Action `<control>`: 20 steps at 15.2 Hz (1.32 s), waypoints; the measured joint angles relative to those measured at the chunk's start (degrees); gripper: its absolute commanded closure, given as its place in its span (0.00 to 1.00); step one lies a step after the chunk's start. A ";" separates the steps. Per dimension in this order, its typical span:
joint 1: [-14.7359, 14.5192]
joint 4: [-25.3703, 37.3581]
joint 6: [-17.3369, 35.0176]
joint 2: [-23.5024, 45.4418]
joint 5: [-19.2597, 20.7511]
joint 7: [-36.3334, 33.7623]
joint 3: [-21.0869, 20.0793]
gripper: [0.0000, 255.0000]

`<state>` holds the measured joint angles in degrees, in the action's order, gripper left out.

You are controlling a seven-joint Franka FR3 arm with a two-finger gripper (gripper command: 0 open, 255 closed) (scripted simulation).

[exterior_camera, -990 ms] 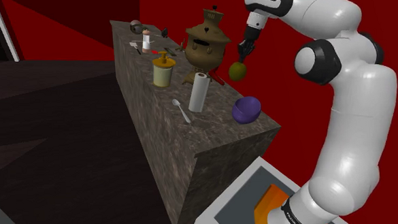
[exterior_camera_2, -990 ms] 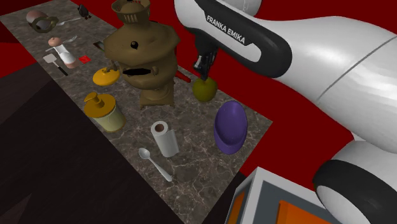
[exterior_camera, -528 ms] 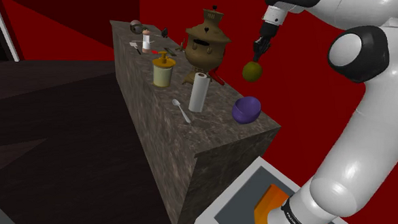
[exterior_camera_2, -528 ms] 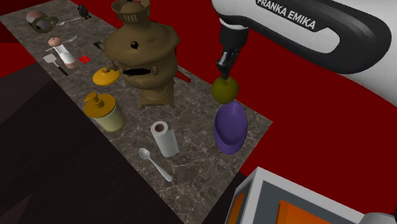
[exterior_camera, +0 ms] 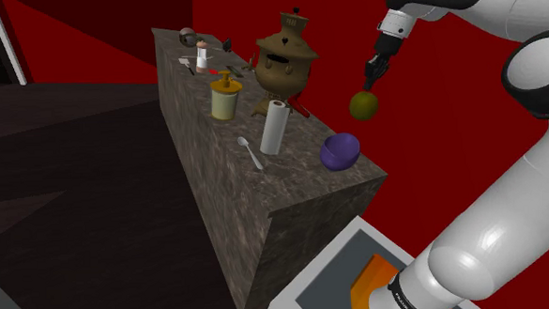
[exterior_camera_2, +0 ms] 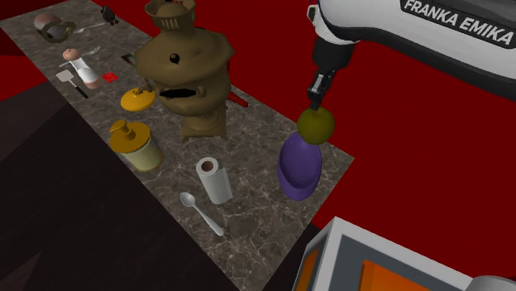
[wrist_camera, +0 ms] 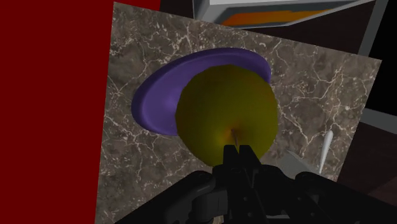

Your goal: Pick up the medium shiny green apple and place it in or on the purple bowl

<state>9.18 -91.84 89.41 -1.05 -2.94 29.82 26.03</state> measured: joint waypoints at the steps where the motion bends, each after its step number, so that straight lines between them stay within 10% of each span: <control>1: -0.01 -0.98 0.75 -0.25 0.11 0.01 -0.02 1.00; 20: -0.14 -16.61 15.54 -1.16 0.42 0.36 -0.18 1.00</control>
<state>9.05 -108.45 104.94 -2.21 -2.51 30.18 25.86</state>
